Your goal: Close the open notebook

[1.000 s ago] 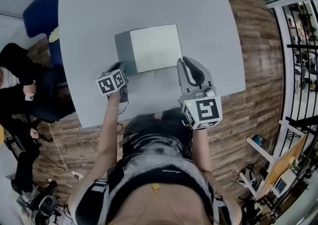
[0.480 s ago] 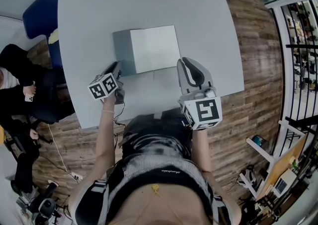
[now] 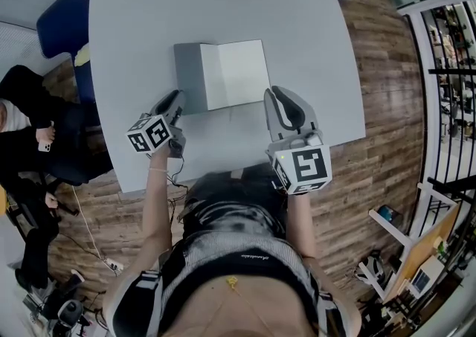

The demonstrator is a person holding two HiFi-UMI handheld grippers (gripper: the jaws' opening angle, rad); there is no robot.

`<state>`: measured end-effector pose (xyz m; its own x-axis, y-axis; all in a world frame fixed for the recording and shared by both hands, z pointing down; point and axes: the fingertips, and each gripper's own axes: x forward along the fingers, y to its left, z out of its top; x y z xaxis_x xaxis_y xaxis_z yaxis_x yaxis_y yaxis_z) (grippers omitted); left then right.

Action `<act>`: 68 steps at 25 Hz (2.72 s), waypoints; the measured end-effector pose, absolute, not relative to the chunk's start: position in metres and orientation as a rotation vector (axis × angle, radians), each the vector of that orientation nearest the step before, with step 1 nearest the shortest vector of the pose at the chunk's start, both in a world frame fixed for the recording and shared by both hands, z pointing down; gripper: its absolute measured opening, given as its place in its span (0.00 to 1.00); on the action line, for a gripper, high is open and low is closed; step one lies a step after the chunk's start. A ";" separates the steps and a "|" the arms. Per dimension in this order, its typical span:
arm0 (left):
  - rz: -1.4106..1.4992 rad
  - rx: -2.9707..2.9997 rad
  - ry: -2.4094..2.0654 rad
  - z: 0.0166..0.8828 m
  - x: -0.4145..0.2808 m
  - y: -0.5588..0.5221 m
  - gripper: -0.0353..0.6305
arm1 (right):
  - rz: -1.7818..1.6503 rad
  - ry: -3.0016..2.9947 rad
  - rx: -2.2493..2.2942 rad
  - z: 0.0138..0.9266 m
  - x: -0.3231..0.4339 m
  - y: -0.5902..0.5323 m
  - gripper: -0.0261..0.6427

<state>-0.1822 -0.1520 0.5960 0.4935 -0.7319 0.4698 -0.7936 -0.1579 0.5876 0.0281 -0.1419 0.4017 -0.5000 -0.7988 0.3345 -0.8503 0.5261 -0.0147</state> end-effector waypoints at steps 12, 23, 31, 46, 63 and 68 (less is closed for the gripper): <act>0.084 1.977 -1.227 0.577 -0.159 -0.164 0.12 | 0.240 -2.491 1.379 0.394 0.029 -0.145 0.09; 0.106 1.995 -1.232 0.568 -0.145 -0.166 0.11 | 0.236 -2.507 1.372 0.393 0.033 -0.146 0.09; 0.117 2.033 -1.217 0.556 -0.129 -0.170 0.10 | 0.231 -2.519 1.365 0.388 0.035 -0.147 0.09; 0.175 2.102 -1.208 0.540 -0.083 -0.179 0.10 | 0.238 -2.524 1.345 0.386 0.052 -0.151 0.09; 0.250 2.146 -1.208 0.537 -0.039 -0.184 0.10 | 0.245 -2.530 1.327 0.386 0.072 -0.156 0.09; 0.266 2.140 -1.206 0.540 -0.031 -0.185 0.10 | 0.240 -2.539 1.304 0.385 0.069 -0.158 0.09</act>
<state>-0.0308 -0.1853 0.5396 0.5542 -0.6873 0.4696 -0.8210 -0.3586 0.4442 0.0690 -0.1583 0.3851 -0.5550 -0.7689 0.3174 -0.8148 0.5794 -0.0209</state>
